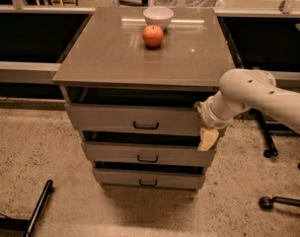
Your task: Open top drawer
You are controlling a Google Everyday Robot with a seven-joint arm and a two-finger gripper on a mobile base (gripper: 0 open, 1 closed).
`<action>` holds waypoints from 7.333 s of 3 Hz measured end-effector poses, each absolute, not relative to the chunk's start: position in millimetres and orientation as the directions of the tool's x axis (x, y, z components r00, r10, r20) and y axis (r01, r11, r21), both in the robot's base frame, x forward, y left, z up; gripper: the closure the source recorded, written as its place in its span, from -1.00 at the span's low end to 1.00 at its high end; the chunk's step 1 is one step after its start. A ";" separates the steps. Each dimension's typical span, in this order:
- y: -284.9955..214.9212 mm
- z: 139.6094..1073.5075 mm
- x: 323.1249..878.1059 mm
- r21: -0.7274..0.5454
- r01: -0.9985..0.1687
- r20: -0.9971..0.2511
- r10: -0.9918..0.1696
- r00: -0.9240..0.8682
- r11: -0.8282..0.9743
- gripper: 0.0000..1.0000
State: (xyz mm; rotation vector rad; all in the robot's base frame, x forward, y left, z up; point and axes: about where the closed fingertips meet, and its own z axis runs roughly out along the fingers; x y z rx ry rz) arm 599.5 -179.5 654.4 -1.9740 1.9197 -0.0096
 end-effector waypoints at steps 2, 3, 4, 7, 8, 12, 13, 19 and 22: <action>-167.2 652.3 561.8 -0.209 -0.976 -0.241 -0.965 0.105 -0.054 -0.56; -161.1 654.6 547.8 -0.211 -0.977 -0.290 -0.952 0.102 -0.040 -0.92; -160.9 654.7 546.2 -0.210 -0.977 -0.296 -0.950 0.099 -0.036 -1.00; -158.9 644.2 539.1 -0.099 -0.995 -0.235 -0.971 0.052 -0.029 -0.73; -156.5 648.0 522.9 -0.051 -0.998 -0.189 -0.981 0.040 -0.031 -0.54; -156.4 658.4 504.9 -0.022 -0.999 -0.130 -0.991 0.035 -0.033 -1.00; -155.7 654.4 503.8 0.019 -0.999 -0.147 -0.989 0.028 -0.031 -1.00; -127.8 710.6 442.2 0.151 -0.963 -0.201 -0.961 0.189 -0.221 -0.58; -137.4 711.9 476.6 -0.008 -0.984 -0.114 -0.977 0.180 -0.180 -0.31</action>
Offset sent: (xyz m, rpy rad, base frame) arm -0.0599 0.0182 0.0028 -0.0229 0.0875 0.0853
